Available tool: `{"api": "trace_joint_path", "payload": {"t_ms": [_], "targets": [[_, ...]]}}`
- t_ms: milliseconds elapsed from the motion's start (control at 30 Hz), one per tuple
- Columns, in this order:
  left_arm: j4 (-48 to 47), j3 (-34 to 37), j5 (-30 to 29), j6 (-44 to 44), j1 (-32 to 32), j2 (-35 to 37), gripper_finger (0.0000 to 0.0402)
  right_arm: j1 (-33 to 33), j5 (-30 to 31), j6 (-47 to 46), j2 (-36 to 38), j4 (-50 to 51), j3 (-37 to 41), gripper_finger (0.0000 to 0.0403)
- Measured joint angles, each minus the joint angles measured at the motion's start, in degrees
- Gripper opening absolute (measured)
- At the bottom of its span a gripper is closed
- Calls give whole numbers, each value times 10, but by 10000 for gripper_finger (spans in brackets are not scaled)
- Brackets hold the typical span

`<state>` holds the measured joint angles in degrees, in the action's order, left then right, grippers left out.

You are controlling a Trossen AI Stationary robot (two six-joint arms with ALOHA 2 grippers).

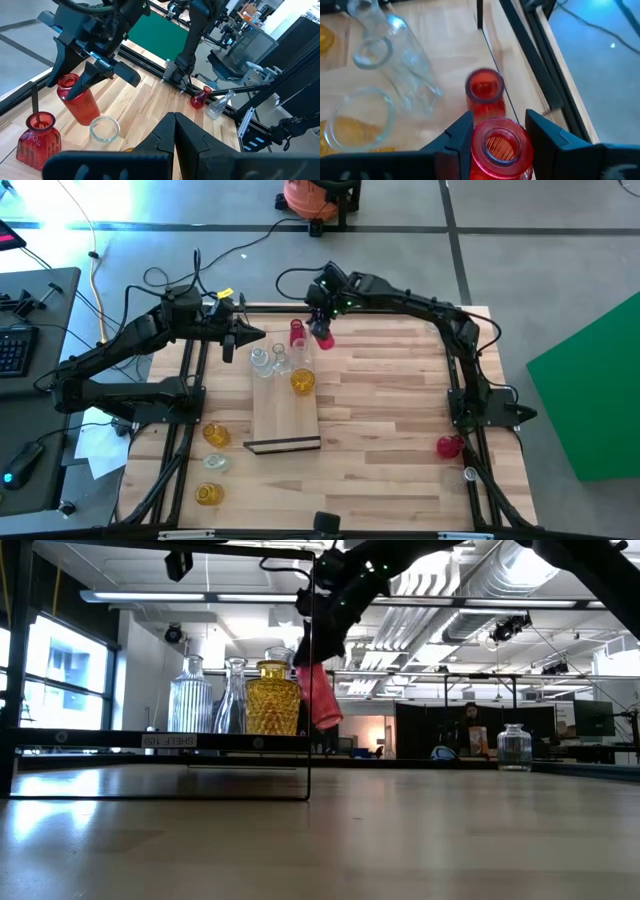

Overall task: Sort vases onto shelf
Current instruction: Put the bottom red vase on the shelf

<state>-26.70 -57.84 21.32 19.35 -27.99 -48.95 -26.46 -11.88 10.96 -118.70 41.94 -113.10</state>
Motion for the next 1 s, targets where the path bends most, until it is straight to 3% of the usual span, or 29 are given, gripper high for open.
{"api": "trace_joint_path", "payload": {"t_ms": [400, 633, 1000], "targets": [[0, 0, 0, 0, 0, 0, 0, 18, 48, 25, 2, -71, 9, 119], [0, 0, -1, 0, 0, 0, 0, 22, 45, 19, 1, -138, 67, 119], [0, 0, -12, 0, 0, 1, 0, 33, 48, 17, 1, -189, 71, 119]]}}
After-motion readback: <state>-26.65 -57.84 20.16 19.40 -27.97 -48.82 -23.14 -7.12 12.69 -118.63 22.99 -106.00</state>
